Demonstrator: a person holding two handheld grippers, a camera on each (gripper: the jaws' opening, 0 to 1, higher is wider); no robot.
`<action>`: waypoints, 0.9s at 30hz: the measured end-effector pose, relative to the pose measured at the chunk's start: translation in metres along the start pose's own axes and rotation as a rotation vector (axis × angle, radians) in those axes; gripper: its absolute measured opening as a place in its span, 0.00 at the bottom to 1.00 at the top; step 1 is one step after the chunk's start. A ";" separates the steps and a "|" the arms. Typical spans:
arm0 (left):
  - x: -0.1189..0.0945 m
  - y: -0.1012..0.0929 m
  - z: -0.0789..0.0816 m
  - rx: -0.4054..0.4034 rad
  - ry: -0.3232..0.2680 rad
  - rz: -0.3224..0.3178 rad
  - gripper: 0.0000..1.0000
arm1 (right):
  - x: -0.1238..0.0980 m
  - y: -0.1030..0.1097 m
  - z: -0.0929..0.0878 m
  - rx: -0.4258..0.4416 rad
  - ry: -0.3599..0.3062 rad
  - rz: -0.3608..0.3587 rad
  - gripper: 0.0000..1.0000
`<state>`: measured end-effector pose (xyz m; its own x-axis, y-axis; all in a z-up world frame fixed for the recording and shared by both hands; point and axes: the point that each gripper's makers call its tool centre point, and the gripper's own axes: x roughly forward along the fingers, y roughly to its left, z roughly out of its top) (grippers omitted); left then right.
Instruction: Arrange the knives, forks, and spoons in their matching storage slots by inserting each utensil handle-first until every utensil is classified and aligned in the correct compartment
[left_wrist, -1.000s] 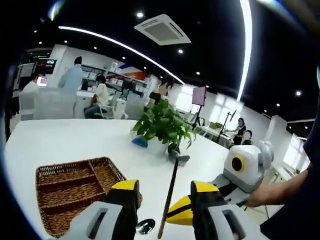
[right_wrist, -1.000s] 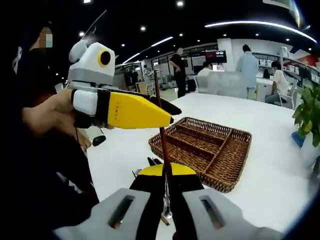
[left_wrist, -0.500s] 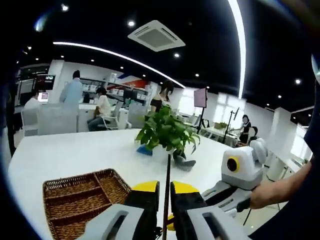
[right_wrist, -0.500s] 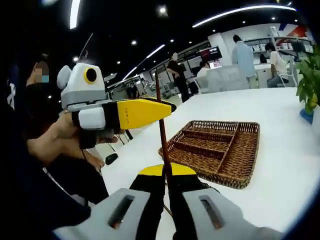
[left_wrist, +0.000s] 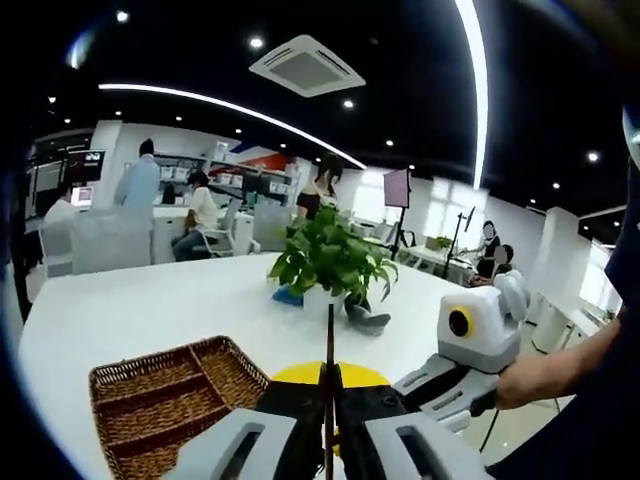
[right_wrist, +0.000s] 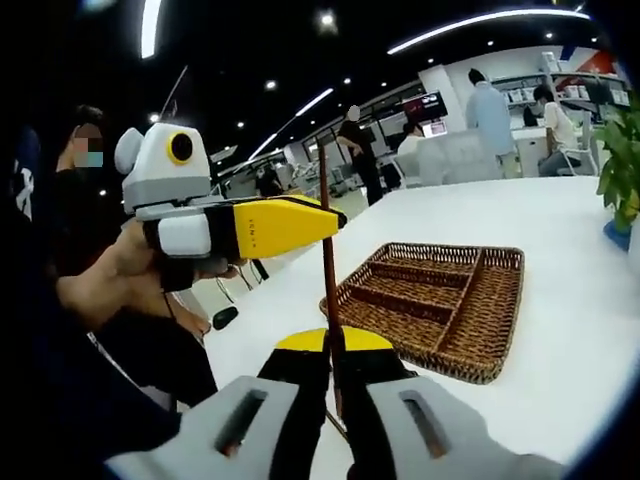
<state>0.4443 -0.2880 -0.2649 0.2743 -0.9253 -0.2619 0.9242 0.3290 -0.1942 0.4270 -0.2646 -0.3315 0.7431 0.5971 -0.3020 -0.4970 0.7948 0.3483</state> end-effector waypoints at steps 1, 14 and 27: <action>0.001 -0.001 0.000 -0.001 0.001 -0.009 0.01 | 0.000 0.000 0.000 -0.007 -0.002 0.001 0.02; -0.006 0.019 -0.005 0.063 0.032 0.037 0.01 | -0.006 -0.009 0.005 -0.225 0.094 -0.084 0.09; -0.012 0.029 -0.024 0.071 0.065 0.019 0.01 | 0.006 -0.004 0.070 -0.205 -0.038 -0.056 0.06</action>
<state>0.4614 -0.2629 -0.2903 0.2764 -0.9041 -0.3260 0.9361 0.3300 -0.1217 0.4644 -0.2718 -0.2722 0.7866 0.5500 -0.2806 -0.5323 0.8344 0.1433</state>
